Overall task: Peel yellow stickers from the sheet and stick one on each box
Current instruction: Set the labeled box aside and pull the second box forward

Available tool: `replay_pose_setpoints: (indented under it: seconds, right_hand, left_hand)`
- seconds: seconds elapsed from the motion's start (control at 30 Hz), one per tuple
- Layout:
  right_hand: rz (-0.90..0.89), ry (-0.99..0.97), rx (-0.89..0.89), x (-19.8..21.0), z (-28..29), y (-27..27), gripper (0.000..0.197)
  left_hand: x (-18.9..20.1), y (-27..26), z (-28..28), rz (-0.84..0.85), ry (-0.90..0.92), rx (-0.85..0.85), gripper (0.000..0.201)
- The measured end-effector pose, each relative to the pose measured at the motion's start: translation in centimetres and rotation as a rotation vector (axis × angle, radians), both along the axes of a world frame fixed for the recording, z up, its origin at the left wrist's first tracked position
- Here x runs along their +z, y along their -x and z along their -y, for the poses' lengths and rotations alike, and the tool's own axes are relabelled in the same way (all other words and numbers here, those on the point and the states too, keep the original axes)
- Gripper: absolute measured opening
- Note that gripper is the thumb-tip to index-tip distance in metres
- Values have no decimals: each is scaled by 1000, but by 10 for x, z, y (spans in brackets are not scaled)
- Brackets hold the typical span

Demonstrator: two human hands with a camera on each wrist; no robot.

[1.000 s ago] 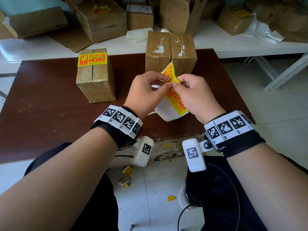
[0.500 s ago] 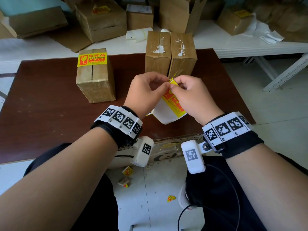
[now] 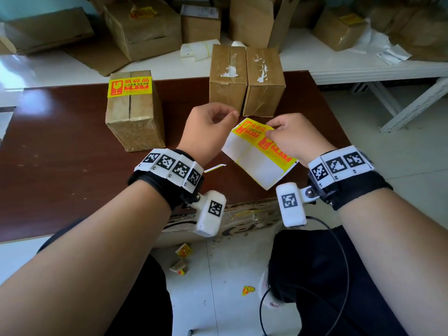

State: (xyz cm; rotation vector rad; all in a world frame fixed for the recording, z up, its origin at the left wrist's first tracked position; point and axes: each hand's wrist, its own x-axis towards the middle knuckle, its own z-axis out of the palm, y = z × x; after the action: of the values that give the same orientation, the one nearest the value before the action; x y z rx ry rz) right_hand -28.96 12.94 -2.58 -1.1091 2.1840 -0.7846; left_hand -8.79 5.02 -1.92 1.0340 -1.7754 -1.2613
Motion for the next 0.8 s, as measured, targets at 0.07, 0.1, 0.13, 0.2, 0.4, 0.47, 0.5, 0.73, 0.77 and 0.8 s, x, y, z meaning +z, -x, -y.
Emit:
replay_pose_setpoints:
  seconds: [0.07, 0.1, 0.13, 0.2, 0.4, 0.47, 0.5, 0.73, 0.77, 0.8]
  right_hand:
    - [-82, -68, -19, -2, 0, 15, 28]
    - [-107, -100, -34, -2, 0, 22, 27]
    - [-123, -130, -51, -2, 0, 27, 27]
    - [-140, -183, -84, 2, -1, 31, 28]
    - [-235, 15, -131, 24, 4, 5, 34]
    - [-68, 173, -109, 30, 13, -11, 29]
    - [45, 235, -99, 31, 18, -19, 30]
    - [407, 308, -138, 27, 50, -45, 47]
    - [422, 305, -152, 27, 52, -47, 49]
    - [432, 305, -168, 27, 55, -49, 51]
  left_hand:
    - [0, 3, 6, -9, -66, 39, 15]
    - [0, 4, 8, -19, -102, 54, 15]
    - [1, 5, 10, -35, -144, 65, 15]
    - [3, 7, 13, -64, -231, 83, 13]
    - [6, 15, 24, -147, -369, 165, 13]
    - [8, 14, 32, -172, -351, 211, 13]
    - [9, 13, 37, -180, -332, 231, 14]
    - [15, 11, 61, -265, -410, 224, 12]
    - [15, 11, 62, -270, -426, 209, 12]
    - [15, 11, 64, -276, -439, 197, 12]
